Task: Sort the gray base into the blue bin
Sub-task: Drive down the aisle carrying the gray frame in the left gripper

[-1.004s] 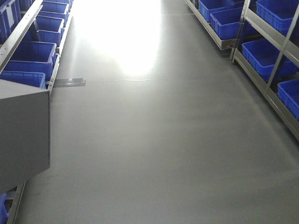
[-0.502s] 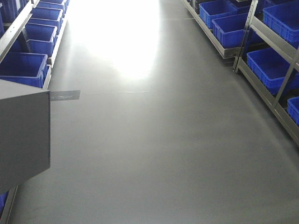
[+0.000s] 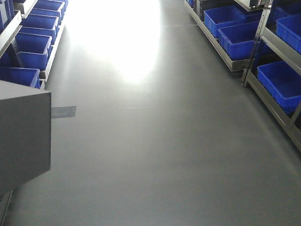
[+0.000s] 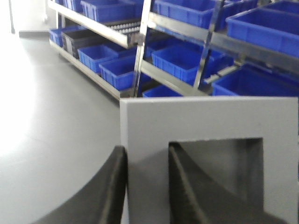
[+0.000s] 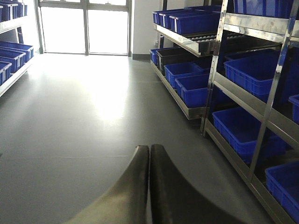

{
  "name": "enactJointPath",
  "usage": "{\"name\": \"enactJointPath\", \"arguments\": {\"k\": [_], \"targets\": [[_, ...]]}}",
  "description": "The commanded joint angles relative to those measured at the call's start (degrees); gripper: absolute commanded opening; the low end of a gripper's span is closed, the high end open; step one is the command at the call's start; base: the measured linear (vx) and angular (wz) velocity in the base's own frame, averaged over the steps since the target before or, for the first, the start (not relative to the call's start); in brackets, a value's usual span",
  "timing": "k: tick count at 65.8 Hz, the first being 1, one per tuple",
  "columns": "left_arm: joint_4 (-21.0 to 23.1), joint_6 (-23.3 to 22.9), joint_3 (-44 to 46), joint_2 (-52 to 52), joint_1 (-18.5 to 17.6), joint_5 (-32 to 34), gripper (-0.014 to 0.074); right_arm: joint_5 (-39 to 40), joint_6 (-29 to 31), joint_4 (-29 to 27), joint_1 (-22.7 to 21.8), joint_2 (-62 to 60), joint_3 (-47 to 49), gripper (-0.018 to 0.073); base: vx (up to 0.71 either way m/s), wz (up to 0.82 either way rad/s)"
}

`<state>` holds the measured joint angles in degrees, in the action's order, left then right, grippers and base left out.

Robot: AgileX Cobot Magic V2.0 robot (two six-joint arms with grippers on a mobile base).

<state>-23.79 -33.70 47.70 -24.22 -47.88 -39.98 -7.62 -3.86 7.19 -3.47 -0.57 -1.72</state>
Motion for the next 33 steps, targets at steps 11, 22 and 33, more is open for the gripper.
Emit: {"name": "enactJointPath", "arguments": {"k": [11, 22, 33], "targets": [[-2.3, -0.4, 1.6, -0.5, -1.0, 5.7, 0.0125, 4.3, 0.3, 0.5, -0.1, -0.9, -0.8, -0.0009, 0.38, 0.1], [-2.3, -0.4, 1.6, -0.6, -1.0, 5.8, 0.0125, 4.3, 0.3, 0.5, -0.1, -0.9, -0.8, -0.0009, 0.31, 0.13], [-2.2, -0.4, 1.6, -0.5, -1.0, 5.8, 0.0125, 4.3, 0.3, 0.5, -0.1, -0.9, -0.8, -0.0009, 0.3, 0.08]]}}
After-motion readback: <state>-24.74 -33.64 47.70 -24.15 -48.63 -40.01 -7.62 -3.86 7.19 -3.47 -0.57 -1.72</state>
